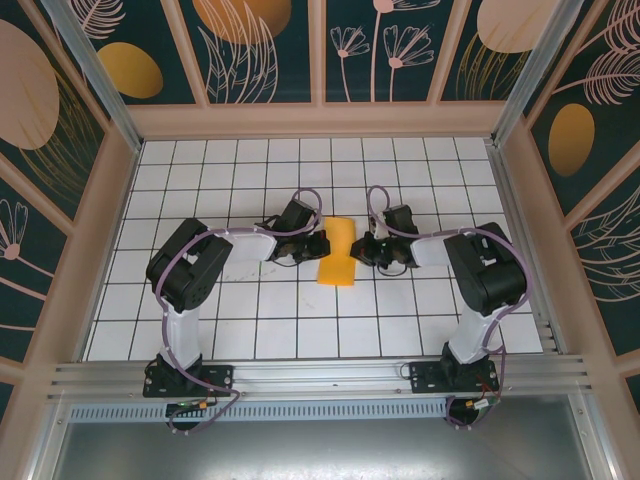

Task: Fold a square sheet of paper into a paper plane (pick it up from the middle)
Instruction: Fold the square sheet of paper in half at the center of the table.

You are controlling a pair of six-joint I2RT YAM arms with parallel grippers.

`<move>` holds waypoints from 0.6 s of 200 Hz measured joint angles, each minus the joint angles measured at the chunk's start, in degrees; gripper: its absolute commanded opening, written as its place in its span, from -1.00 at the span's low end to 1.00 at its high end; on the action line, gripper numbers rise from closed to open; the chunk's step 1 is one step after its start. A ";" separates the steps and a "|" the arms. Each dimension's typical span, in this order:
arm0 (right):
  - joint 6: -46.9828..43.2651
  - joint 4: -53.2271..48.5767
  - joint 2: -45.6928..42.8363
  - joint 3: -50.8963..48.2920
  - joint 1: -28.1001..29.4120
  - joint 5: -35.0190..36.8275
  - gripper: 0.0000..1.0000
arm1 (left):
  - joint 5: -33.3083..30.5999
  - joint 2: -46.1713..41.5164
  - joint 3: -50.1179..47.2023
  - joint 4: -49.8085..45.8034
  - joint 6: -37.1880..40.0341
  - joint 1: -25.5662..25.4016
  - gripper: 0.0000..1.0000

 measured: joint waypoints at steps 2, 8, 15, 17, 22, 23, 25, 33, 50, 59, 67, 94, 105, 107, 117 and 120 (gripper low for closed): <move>-0.02 -0.26 -0.09 0.13 -0.02 0.02 -1.00 | 0.00 0.00 0.00 0.00 0.00 0.00 -1.00; -0.15 -0.83 -0.37 0.59 -0.07 0.02 -1.00 | 0.00 0.00 0.00 0.00 0.04 0.00 -1.00; -0.37 -1.27 -0.63 1.27 -0.11 0.00 -1.00 | 0.00 0.00 0.00 0.00 0.13 0.00 -1.00; -0.55 -1.38 -0.70 1.49 -0.13 0.00 -1.00 | 0.00 0.00 0.00 0.00 0.13 0.00 -1.00; -0.74 -1.46 -0.81 2.05 -0.24 -0.02 -1.00 | 0.00 0.00 0.00 0.00 0.15 0.00 -1.00; -0.74 -1.51 -0.83 2.21 -0.24 -0.04 -1.00 | 0.00 0.00 0.00 0.00 0.15 0.00 -1.00; -0.81 -1.53 -0.87 2.45 -0.28 -0.04 -1.00 | 0.00 0.00 0.00 0.00 0.15 0.00 -1.00; -1.11 -1.55 -0.87 3.34 -0.50 -0.24 -1.00 | 0.00 0.00 0.00 0.00 0.15 0.00 -1.00; -1.36 -1.57 -0.72 5.03 -1.29 -0.57 -1.00 | 0.00 0.00 0.00 0.00 0.15 0.00 -1.00; -1.53 -1.55 -0.33 5.79 -1.70 -0.66 -1.00 | 0.00 0.00 0.00 0.00 0.15 0.00 -1.00; -1.62 -1.53 0.35 6.38 -2.01 -0.66 -1.00 | 0.00 0.00 0.00 0.00 0.17 0.00 -1.00; -2.01 -1.40 3.63 6.97 -2.47 -0.50 -1.00 | -0.02 0.00 0.00 0.00 0.17 0.00 -1.00; -2.19 -1.42 5.11 6.93 -2.47 -0.37 -1.00 | -0.07 0.00 0.00 0.00 0.17 0.00 -1.00; -2.19 -1.42 5.27 6.93 -2.47 -0.35 -1.00 | -0.09 0.00 0.00 0.00 0.17 0.00 -1.00; -2.23 -1.29 5.81 6.93 -2.64 -0.50 -1.00 | -0.17 0.00 -0.04 0.02 0.17 -0.04 -1.00; -2.23 -1.27 5.81 6.93 -2.64 -0.50 -1.00 | -0.17 -0.04 -0.04 0.02 0.17 -0.04 -1.00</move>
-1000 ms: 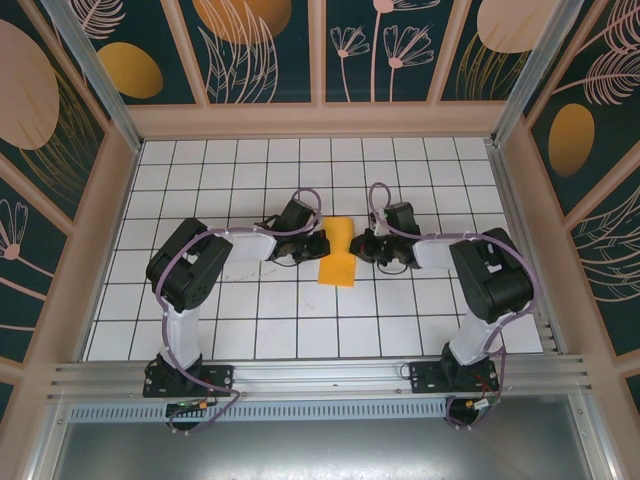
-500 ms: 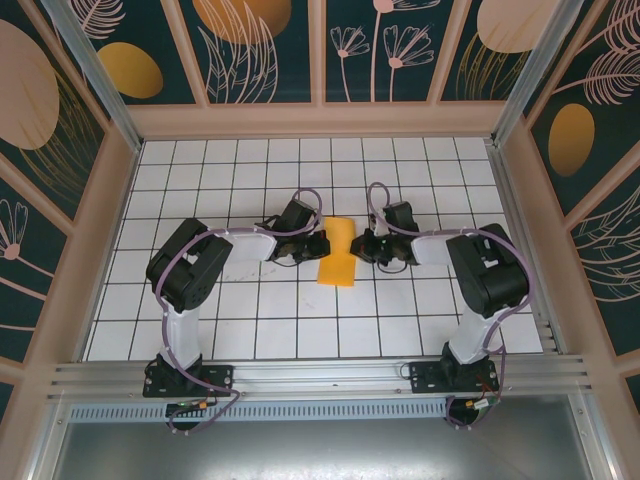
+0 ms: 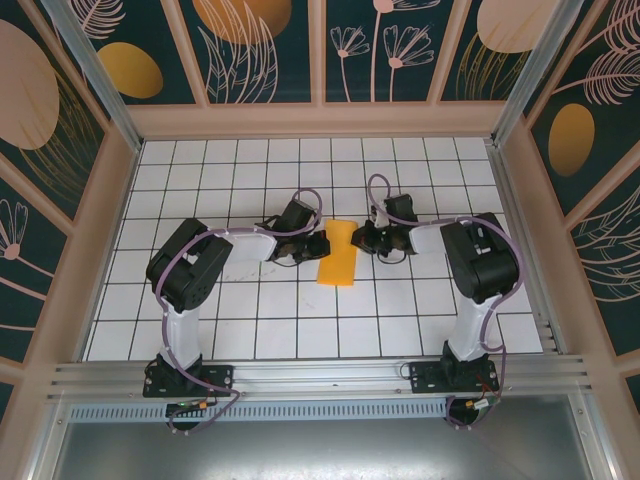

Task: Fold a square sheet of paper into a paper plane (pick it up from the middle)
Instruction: Fold the square sheet of paper in half at the center of the table.

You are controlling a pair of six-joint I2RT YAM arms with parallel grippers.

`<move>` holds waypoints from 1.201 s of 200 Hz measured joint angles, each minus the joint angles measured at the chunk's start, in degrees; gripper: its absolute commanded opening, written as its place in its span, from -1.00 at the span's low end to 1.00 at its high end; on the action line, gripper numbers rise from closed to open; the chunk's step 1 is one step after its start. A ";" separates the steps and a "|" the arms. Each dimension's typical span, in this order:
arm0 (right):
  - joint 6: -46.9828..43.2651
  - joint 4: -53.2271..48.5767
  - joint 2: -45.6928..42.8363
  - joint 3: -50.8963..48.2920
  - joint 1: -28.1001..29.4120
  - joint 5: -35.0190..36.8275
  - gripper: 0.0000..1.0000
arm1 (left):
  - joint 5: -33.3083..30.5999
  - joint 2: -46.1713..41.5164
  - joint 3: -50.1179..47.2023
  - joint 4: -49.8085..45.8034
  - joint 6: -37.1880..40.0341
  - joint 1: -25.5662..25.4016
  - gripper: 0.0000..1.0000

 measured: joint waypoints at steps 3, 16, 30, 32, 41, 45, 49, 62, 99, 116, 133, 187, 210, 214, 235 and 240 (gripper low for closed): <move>-0.04 -0.02 0.00 0.00 0.02 0.07 -1.00 | -0.02 -0.02 -0.02 -0.02 0.00 -0.02 -1.00; -0.37 -0.33 -0.02 0.15 0.02 0.09 -1.00 | -0.09 -0.04 -0.09 0.04 0.00 -0.07 -1.00; -0.57 -1.53 -0.02 0.85 0.02 0.15 -1.00 | -0.15 -0.04 -0.09 0.04 0.00 -0.07 -1.00; -0.66 -1.79 0.00 0.96 0.02 0.22 -1.00 | -0.17 -0.04 -0.09 0.07 -0.02 -0.07 -1.00; -0.87 -2.78 -0.02 1.55 0.02 0.37 -1.00 | -0.17 -0.04 -0.09 0.07 0.00 -0.07 -1.00; -1.03 -3.34 -0.04 1.88 0.00 0.50 -1.00 | -0.17 -0.04 -0.09 0.04 0.00 -0.07 -1.00; -1.09 -3.74 -0.04 2.19 -0.02 0.52 -1.00 | -0.17 -0.04 -0.09 0.07 0.00 -0.07 -1.00; -1.49 -4.46 -0.04 3.30 -0.24 0.35 -1.00 | -0.20 -0.04 -0.09 0.04 0.00 -0.07 -1.00; -1.49 -4.44 0.07 6.32 -2.32 -1.20 -1.00 | -0.20 -0.04 -0.09 0.04 0.15 -0.07 -1.00; -1.55 -4.37 0.79 7.54 -2.75 -1.40 -1.00 | -0.20 -0.04 -0.09 0.07 0.17 -0.07 -1.00; -1.68 -4.20 2.36 8.22 -2.75 -1.46 -1.00 | -0.20 -0.04 -0.09 0.04 0.17 -0.07 -1.00; -1.64 -5.57 5.33 9.14 -2.97 -1.44 -1.00 | -0.48 -0.17 -0.24 0.09 0.39 -0.17 -1.00; -1.70 -8.33 5.33 10.84 -2.97 -0.96 -1.00 | -0.79 -0.22 -0.24 0.09 0.44 -0.24 -1.00; -1.68 -8.72 5.33 11.19 -2.97 -0.96 -1.00 | -0.83 -0.24 -0.24 0.09 0.44 -0.24 -1.00; -1.68 -10.43 5.33 13.92 -3.10 -1.03 -1.00 | -0.94 -0.26 -0.26 0.09 0.46 -0.28 -1.00; -1.68 -10.69 5.33 14.58 -3.13 -1.01 -1.00 | -0.94 -0.26 -0.28 0.09 0.44 -0.28 -1.00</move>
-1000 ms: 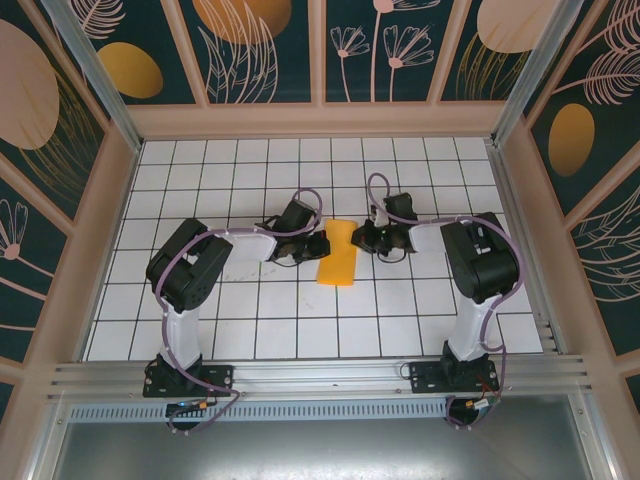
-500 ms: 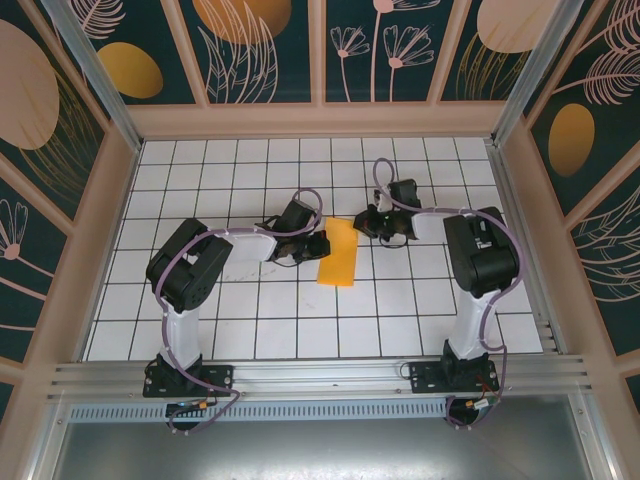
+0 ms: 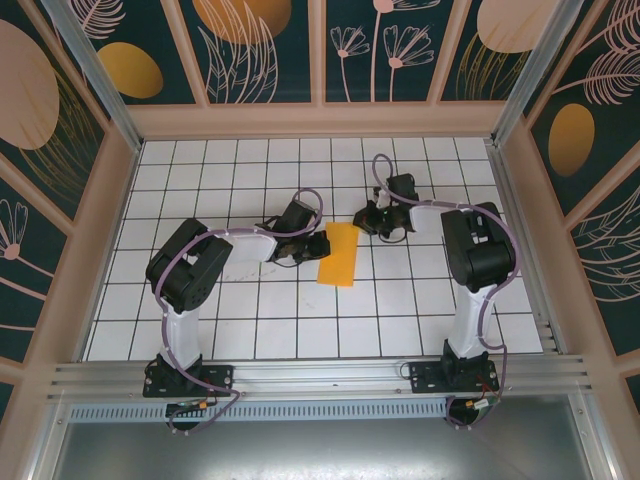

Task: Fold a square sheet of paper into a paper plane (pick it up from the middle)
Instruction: Fold the square sheet of paper in half at the center of the table.

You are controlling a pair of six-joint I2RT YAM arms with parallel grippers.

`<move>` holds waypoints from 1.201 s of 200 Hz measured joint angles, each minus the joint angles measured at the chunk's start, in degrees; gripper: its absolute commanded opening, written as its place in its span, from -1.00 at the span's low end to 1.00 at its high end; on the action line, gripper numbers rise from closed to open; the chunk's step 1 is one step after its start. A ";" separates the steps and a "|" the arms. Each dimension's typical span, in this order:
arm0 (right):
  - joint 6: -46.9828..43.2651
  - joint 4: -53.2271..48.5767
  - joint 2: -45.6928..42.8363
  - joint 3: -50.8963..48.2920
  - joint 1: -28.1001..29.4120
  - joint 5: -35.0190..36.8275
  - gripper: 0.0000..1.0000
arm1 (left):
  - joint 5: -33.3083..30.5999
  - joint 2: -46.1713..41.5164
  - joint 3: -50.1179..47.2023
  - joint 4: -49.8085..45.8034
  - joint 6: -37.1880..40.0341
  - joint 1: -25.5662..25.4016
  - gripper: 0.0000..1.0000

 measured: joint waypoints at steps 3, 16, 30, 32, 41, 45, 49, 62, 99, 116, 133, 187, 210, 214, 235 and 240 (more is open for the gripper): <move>-0.02 -0.15 0.00 0.37 -0.02 0.00 -1.00 | 0.02 0.00 0.00 0.00 0.02 0.00 -1.00; -0.04 -0.76 0.00 1.75 -0.17 0.00 -1.00 | 0.00 0.00 0.00 0.00 0.02 0.00 -1.00; -0.04 -1.05 0.02 2.67 -0.35 0.00 -1.00 | 0.00 0.00 0.00 0.00 0.02 0.00 -1.00; -0.02 -1.05 0.02 2.71 -0.35 0.00 -1.00 | 0.00 0.00 0.00 0.00 0.02 0.00 -1.00; -0.02 -1.03 0.11 2.80 -0.39 0.00 -1.00 | 0.00 0.00 0.00 0.00 0.02 0.00 -1.00; 0.00 -1.03 0.22 2.80 -0.39 0.00 -1.00 | 0.02 0.00 0.00 0.00 0.02 0.00 -1.00; 0.00 -1.05 0.37 2.80 -0.39 -0.02 -1.00 | 0.00 0.00 0.00 0.00 0.02 0.00 -1.00; 0.02 -1.05 1.18 2.80 -0.37 0.00 -1.00 | 0.00 0.00 0.00 0.00 0.02 0.00 -1.00; 0.04 -1.11 3.93 2.16 -0.42 0.59 -1.00 | -0.09 0.00 0.00 -0.02 0.02 0.00 -1.00; 0.07 -1.20 3.93 2.19 -0.55 0.68 -1.00 | -0.13 -0.02 0.00 0.00 0.15 0.00 -1.00; 0.04 -1.66 3.93 2.43 -0.52 0.85 -1.00 | -0.17 -0.02 0.00 0.00 0.17 -0.04 -1.00; 1.16 -2.32 3.56 2.75 -0.63 0.42 -1.00 | -0.22 -0.07 0.00 0.00 0.17 -0.04 -1.00; 1.38 -2.95 2.21 2.75 -0.66 0.42 -1.00 | -0.31 -0.09 -0.04 0.00 0.17 -0.04 -1.00; 1.38 -2.97 1.86 2.75 -0.66 0.42 -1.00 | -0.33 -0.11 -0.07 0.02 0.17 -0.04 -1.00; 1.38 -2.93 1.14 2.78 -0.59 0.37 -1.00 | -0.33 -0.11 -0.07 0.02 0.17 -0.04 -1.00; 1.38 -2.93 1.14 2.78 -0.59 0.37 -1.00 | -0.33 -0.11 -0.07 0.00 0.17 -0.04 -1.00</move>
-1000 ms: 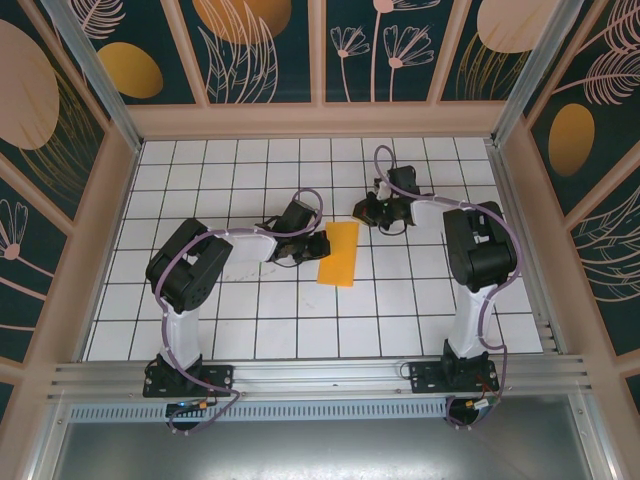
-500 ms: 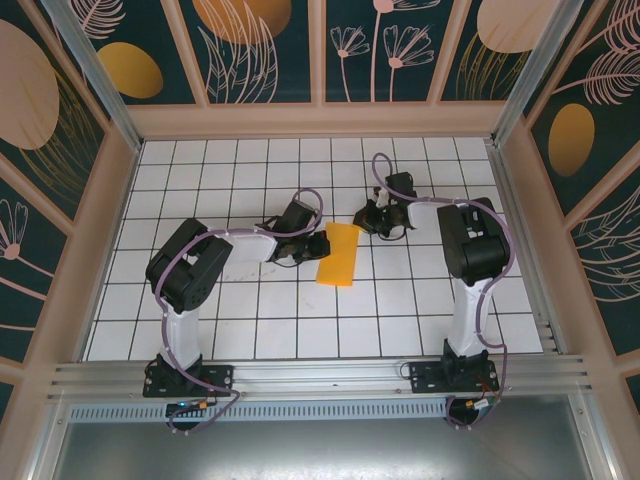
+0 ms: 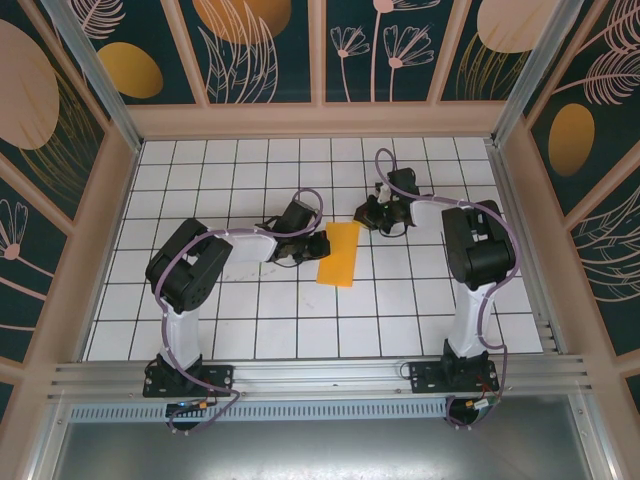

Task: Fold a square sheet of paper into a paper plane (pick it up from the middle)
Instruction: Fold the square sheet of paper in half at the center of the table.

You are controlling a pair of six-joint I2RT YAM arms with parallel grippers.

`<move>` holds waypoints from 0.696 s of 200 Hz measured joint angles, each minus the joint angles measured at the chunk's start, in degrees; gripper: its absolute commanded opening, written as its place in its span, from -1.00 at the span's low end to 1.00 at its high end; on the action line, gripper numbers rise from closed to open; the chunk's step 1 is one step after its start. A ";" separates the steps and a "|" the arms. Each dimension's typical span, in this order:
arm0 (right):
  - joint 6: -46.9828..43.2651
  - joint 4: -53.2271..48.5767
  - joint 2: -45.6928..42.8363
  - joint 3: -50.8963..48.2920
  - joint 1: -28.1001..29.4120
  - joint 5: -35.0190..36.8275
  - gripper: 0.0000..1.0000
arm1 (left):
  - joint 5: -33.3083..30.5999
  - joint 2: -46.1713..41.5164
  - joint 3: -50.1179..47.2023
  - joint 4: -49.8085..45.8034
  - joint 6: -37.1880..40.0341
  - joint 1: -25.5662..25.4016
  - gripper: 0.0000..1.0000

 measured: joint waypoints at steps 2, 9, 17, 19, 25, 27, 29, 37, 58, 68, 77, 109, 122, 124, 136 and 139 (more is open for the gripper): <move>0.00 -0.02 0.00 0.00 0.00 0.00 -1.00 | 0.00 0.00 0.00 0.02 0.00 0.00 -1.00; 0.00 -0.26 0.02 0.00 0.04 0.02 -1.00 | 0.00 0.00 0.00 0.02 0.00 0.00 -1.00; 0.00 -0.48 0.02 0.00 0.04 0.04 -1.00 | 0.00 0.00 0.00 0.02 0.00 0.00 -1.00; 0.02 -0.50 0.04 0.00 0.04 0.04 -1.00 | 0.00 0.00 0.00 0.00 0.00 0.00 -1.00; 0.00 -0.52 0.07 0.00 0.04 0.07 -1.00 | 0.00 0.00 0.00 0.02 0.00 0.00 -1.00; 0.00 -0.55 0.11 0.00 0.07 0.07 -1.00 | -0.02 0.00 0.00 0.02 0.00 0.00 -1.00; 0.02 -0.57 0.15 0.00 0.07 0.07 -1.00 | 0.00 0.00 0.00 0.00 0.00 0.00 -1.00; 0.00 -0.68 0.31 0.00 0.11 0.22 -1.00 | 0.00 0.00 0.00 0.00 0.00 0.00 -1.00; 0.00 -1.03 1.44 0.00 0.37 1.07 -1.00 | -0.02 0.00 0.00 0.02 0.02 0.00 -1.00; 0.02 -1.33 2.25 0.04 0.44 1.44 -1.00 | -0.04 0.00 0.00 0.00 0.02 0.00 -1.00; 0.00 -1.84 2.43 0.52 0.35 1.40 -1.00 | -0.02 0.00 -0.02 0.00 0.02 0.00 -1.00; 0.17 -2.51 2.73 1.16 0.42 1.33 -1.00 | -0.09 -0.02 -0.07 0.02 0.02 0.00 -1.00; 0.20 -2.99 2.80 1.51 0.37 1.09 -1.00 | -0.09 -0.02 -0.07 0.02 0.02 0.00 -1.00; 0.20 -3.08 2.80 1.57 0.37 1.07 -1.00 | -0.11 -0.02 -0.07 0.02 0.02 0.00 -1.00; 0.15 -3.98 2.80 2.05 0.37 1.11 -1.00 | -0.09 -0.02 -0.07 0.02 0.02 0.00 -1.00; 0.15 -4.20 2.80 2.21 0.37 1.14 -1.00 | -0.09 -0.02 -0.07 0.02 0.00 0.00 -1.00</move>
